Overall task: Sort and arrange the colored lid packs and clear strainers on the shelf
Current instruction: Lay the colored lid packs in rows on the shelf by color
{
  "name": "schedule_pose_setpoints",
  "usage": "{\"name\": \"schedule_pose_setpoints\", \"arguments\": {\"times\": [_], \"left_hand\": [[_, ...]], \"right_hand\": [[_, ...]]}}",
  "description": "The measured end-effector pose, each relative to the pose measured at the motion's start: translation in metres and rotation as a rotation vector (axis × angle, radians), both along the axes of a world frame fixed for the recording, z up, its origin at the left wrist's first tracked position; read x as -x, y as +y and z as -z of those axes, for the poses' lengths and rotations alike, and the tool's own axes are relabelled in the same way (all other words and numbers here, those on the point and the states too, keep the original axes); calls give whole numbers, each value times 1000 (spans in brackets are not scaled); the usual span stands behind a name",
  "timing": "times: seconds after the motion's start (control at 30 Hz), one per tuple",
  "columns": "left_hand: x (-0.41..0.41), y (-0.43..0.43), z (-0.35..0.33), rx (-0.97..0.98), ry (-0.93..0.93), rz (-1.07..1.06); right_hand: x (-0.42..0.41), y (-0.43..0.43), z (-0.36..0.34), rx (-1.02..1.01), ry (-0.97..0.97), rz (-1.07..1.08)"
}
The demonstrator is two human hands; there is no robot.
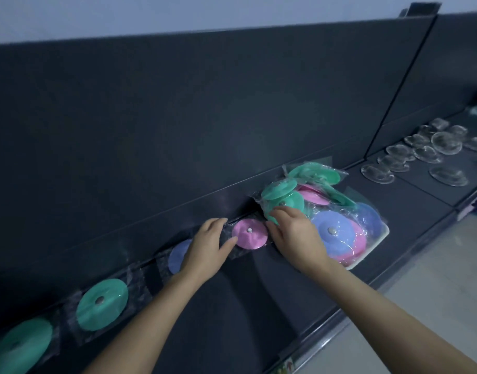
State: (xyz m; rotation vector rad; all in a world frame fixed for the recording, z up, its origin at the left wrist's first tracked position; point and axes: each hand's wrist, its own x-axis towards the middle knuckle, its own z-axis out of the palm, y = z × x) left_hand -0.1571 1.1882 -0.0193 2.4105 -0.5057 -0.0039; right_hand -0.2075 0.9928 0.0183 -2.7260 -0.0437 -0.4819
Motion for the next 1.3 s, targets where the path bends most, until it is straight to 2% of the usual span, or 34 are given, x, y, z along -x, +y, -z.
{"name": "schedule_pose_setpoints", "arguments": {"times": [0.1,0.27,0.47,0.63,0.7,0.77,0.8,0.87,1.0,1.17,1.3], "left_hand": [[0,-11,-9,9,6,8],[-4,-37,-23,62,36,-9],[-18,-80,-21,181,246,-166],[-33,-114,-16,315,431,-320],[-39,-127,-17,495,628,-369],[-46,-140,-21,770,876,-427],[-50,-144,-23,869,953,-467],[-55,-151,-23,944,1023,-501],[-57,-153,-16,930,997,-529],[-56,-146,-20,1034,913,-520],[-52,-136,-23,1061,823,-507]], "right_hand": [[-4,-20,-5,74,-34,35],[-17,-49,-1,119,122,106],[-26,-68,3,53,192,79],[-36,-87,4,-38,151,-6],[-40,-95,7,-78,131,-21],[-42,-100,9,-86,141,-37],[-42,-101,10,-77,145,-53],[-40,-102,11,-53,134,-93],[-40,-107,13,-59,116,-161],[-39,-115,14,-78,84,-210],[-37,-121,7,-116,-23,-204]]}}
